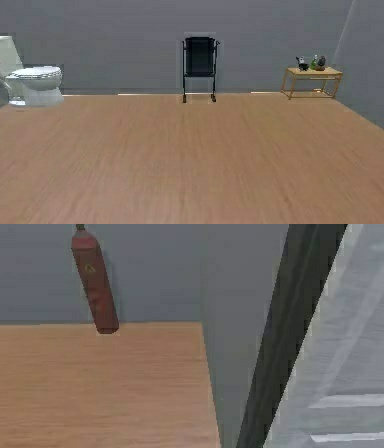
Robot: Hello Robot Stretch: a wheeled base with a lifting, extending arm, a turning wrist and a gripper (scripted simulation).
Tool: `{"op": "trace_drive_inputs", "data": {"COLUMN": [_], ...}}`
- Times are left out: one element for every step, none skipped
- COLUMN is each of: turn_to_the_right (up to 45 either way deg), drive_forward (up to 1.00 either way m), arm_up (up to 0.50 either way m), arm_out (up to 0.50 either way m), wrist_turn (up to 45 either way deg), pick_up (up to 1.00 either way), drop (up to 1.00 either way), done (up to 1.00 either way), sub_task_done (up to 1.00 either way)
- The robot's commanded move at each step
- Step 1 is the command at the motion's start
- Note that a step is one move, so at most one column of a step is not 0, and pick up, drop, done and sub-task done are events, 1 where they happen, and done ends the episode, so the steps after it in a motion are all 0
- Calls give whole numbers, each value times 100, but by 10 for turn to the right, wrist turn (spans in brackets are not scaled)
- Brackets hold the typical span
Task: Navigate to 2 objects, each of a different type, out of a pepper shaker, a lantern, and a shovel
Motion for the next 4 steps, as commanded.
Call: {"op": "trace_drive_inputs", "data": {"turn_to_the_right": [-450, -30, 0, -30], "drive_forward": [0, 0, 100, 0], "arm_up": [0, 0, 0, 0], "arm_out": [0, 0, 0, 0], "wrist_turn": [0, 0, 0, 0], "pick_up": [0, 0, 0, 0], "drop": [0, 0, 0, 0], "done": [0, 0, 0, 0], "sub_task_done": [0, 0, 0, 0]}}
